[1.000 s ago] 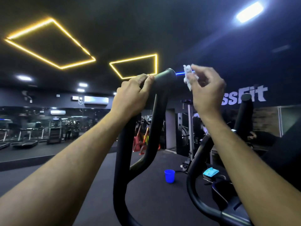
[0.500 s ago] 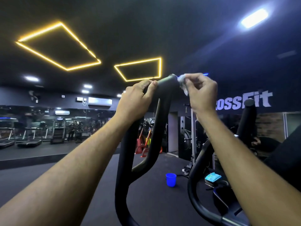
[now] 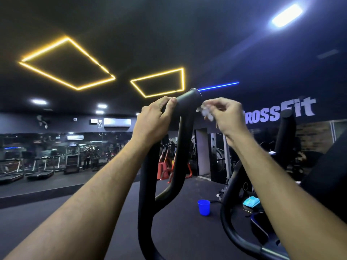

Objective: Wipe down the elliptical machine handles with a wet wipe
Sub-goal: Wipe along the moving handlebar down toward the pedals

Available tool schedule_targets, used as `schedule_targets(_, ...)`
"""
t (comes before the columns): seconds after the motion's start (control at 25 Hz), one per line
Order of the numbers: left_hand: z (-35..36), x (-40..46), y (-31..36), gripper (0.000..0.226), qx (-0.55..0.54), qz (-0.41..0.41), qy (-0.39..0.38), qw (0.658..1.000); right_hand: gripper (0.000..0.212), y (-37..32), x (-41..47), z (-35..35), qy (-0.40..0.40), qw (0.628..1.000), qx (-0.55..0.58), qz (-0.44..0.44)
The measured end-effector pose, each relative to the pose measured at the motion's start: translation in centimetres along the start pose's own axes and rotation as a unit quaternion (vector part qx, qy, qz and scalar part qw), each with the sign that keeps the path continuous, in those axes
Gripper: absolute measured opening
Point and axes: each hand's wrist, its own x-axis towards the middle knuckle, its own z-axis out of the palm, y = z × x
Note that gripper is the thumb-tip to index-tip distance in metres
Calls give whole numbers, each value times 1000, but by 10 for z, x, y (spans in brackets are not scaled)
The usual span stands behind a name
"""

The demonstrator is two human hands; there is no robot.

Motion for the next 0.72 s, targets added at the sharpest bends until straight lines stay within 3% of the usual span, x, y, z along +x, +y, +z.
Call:
schedule_targets(0.08,0,-1,1,36,-2,-12,-1,1000,10,-9,5,-2,154,986,33,-58)
schedule_targets(0.12,0,0,0,40,-9,-16,-3,1000,14,-19,10,1,172,978,-11,-119)
schedule_targets(0.2,0,0,-2,53,-45,-19,-5,999,17,-41,12,18,117,953,-165,-225)
schedule_targets(0.32,-4,-2,0,60,-85,-25,4,996,14,-54,1,42,69,937,-277,-202)
schedule_targets(0.48,-6,-5,3,60,-99,-28,-8,995,7,-32,-36,39,60,953,-208,-211)
schedule_targets(0.64,-4,-5,3,56,-95,-38,0,995,5,-38,-22,48,157,962,-151,-163)
schedule_targets(0.72,-6,-6,4,57,-90,-47,-4,995,8,-51,-30,72,133,960,-168,-180)
